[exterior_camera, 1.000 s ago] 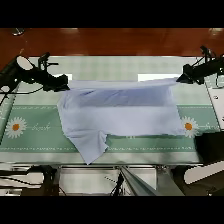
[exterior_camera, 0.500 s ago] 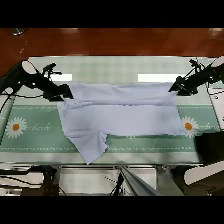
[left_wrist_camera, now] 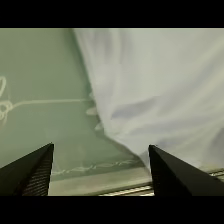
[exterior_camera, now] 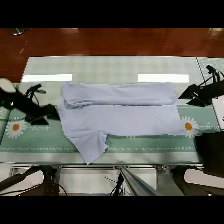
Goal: Fold the shirts.
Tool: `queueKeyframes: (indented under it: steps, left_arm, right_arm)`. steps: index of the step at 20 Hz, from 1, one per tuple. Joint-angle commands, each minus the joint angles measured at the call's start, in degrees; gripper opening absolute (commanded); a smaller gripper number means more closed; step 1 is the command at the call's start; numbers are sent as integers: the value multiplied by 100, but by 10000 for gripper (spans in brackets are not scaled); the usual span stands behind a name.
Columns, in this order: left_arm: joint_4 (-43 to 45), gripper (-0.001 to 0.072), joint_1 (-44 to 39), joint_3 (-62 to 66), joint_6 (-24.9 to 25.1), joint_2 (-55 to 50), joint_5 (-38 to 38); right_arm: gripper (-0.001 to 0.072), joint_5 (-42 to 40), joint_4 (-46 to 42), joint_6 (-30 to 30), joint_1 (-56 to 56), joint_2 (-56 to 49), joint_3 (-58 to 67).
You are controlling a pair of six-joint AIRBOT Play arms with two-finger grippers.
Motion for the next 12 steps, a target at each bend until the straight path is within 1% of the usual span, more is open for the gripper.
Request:
queueKeyframes:
  steps: [1, 2, 3, 5, 6, 7, 10, 12]
  left_arm:
    - [-142, 706, 595, -1768, -85, 1272, 732]
    - [-334, 706, 774, -2166, -238, 1545, 1012]
    - [-831, 706, 942, -2542, -160, 1775, 1222]
    - [-1954, 705, 999, -3069, 417, 1982, 1401]
    - [-2352, 705, 922, -3252, 645, 1971, 1401]
    - [-2496, 704, 811, -3375, 719, 1967, 1429]
    - [-2511, 703, 304, -3576, 748, 1963, 1792]
    - [-2734, 704, -188, -3641, 750, 1963, 2122]
  right_arm:
    - [619, -831, 964, -501, -177, 1237, -1757]
    - [619, -852, 1303, -597, -177, 1473, -2140]
    - [619, -859, 1617, -791, -177, 1679, -2472]
    - [619, -874, 1799, -927, -177, 1947, -2830]
    - [619, -885, 1794, -925, -177, 2026, -2889]
    - [619, -881, 1814, -922, -177, 2048, -2887]
    - [619, -953, 1923, -905, -177, 2046, -2887]
    - [619, -1064, 1928, -890, -179, 2046, -2885]
